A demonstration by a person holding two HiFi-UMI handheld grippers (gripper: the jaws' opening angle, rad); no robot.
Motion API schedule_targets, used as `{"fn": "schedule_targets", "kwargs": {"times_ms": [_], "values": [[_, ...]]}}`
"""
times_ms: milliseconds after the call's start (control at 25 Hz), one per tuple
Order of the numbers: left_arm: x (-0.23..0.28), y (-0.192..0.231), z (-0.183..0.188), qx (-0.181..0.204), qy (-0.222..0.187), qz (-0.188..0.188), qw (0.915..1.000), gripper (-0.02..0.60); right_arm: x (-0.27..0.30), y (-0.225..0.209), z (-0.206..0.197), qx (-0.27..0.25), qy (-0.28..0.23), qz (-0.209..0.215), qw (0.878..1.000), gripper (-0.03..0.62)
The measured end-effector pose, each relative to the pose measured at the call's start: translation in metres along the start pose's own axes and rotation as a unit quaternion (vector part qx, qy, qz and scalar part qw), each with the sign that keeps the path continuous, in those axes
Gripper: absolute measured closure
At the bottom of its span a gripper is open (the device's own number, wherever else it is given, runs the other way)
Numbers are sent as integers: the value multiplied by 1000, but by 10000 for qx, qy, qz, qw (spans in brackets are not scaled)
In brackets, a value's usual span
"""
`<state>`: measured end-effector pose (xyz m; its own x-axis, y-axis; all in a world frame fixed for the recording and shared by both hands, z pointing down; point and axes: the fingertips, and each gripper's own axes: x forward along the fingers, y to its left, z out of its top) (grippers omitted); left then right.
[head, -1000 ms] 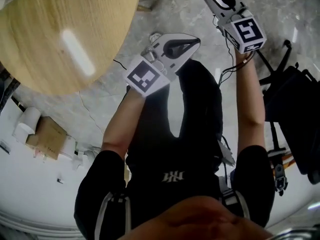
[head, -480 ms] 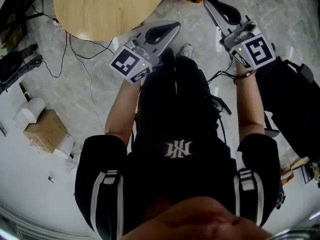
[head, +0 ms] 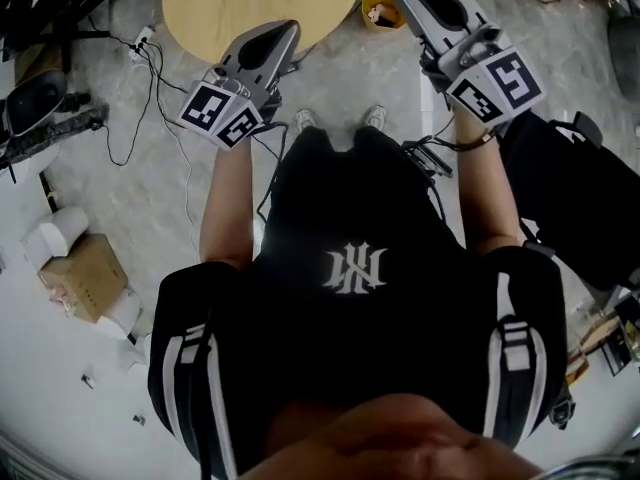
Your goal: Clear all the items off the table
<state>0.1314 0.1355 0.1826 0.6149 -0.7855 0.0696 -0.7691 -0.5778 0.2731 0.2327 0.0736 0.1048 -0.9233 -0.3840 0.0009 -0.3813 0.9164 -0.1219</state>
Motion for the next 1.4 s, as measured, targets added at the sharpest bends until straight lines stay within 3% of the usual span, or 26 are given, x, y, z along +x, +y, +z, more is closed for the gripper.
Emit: {"fn": "schedule_targets", "kwargs": {"times_ms": [480, 680, 800, 920, 1240, 1320, 1400], "values": [[-82, 52, 33, 323, -382, -99, 9987, 569, 84, 80, 32, -434, -93, 83, 9990, 589], [-116, 78, 39, 293, -414, -61, 9987, 569, 83, 72, 97, -471, -467, -180, 9976, 589], [-127, 89, 34, 203, -390, -26, 9990, 569, 65, 60, 140, -876, -536, -479, 9936, 589], [-131, 94, 31, 260, -447, 50, 9987, 569, 41, 35, 157, -1179, -542, -690, 9891, 589], [-141, 128, 39, 467, -541, 214, 9972, 569, -5, -56, 119, -1662, -439, -808, 9818, 589], [-140, 136, 42, 522, -553, 284, 9967, 569, -5, -77, 85, -1721, -275, -827, 9812, 589], [-139, 141, 44, 559, -510, 337, 9966, 569, 8, -92, 20, -1691, 101, -850, 9819, 589]]}}
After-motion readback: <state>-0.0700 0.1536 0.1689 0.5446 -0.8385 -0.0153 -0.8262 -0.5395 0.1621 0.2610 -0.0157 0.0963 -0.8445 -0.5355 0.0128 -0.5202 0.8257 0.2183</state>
